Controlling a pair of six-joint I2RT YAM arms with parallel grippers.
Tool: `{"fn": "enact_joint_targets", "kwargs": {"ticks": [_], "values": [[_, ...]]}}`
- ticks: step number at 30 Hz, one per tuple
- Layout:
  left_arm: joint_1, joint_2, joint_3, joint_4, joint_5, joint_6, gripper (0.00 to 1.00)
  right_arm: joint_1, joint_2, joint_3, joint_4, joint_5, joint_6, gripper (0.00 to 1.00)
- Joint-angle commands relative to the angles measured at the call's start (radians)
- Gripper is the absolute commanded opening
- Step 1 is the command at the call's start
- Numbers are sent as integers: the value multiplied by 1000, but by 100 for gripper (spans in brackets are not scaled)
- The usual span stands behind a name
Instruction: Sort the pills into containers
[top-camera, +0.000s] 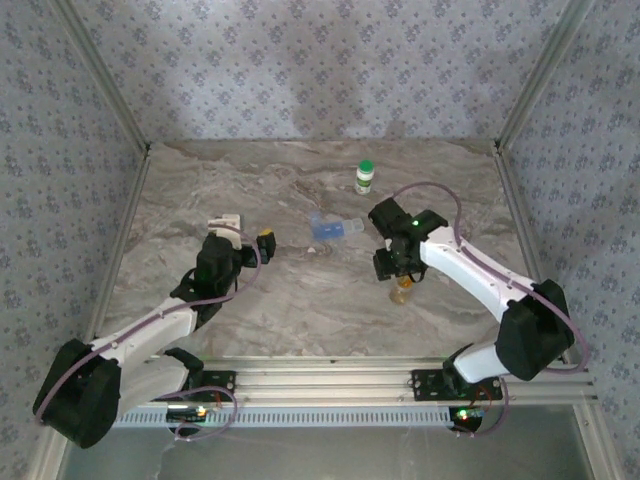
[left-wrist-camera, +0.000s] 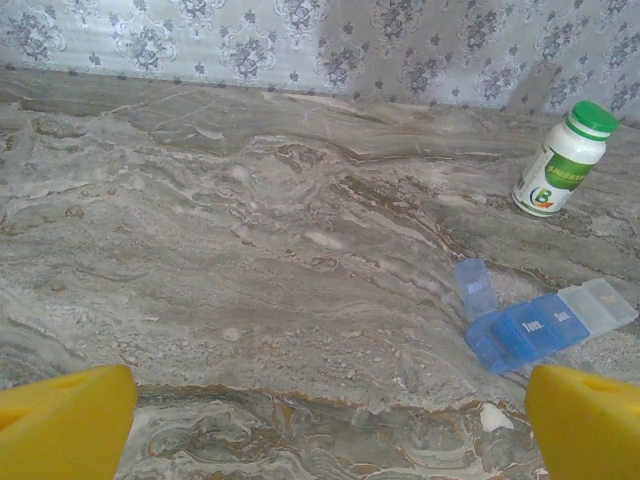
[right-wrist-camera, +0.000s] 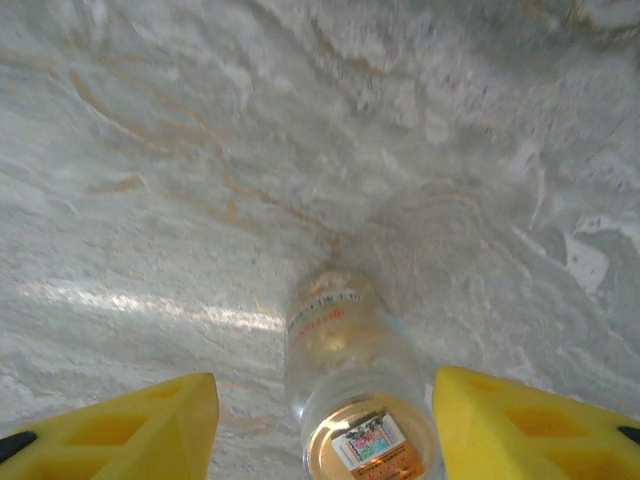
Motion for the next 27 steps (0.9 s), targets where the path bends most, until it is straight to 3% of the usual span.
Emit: {"fn": "enact_joint_targets", "kwargs": {"ticks": [1, 19, 27], "values": [[-7, -9, 30, 14, -1, 0, 100, 6, 0, -25, -40, 9, 34, 59], [-16, -3, 34, 12, -4, 5, 100, 11, -74, -124, -46, -5, 77, 55], [-22, -2, 35, 13, -3, 7, 100, 12, -102, -155, -19, -50, 85, 45]]}}
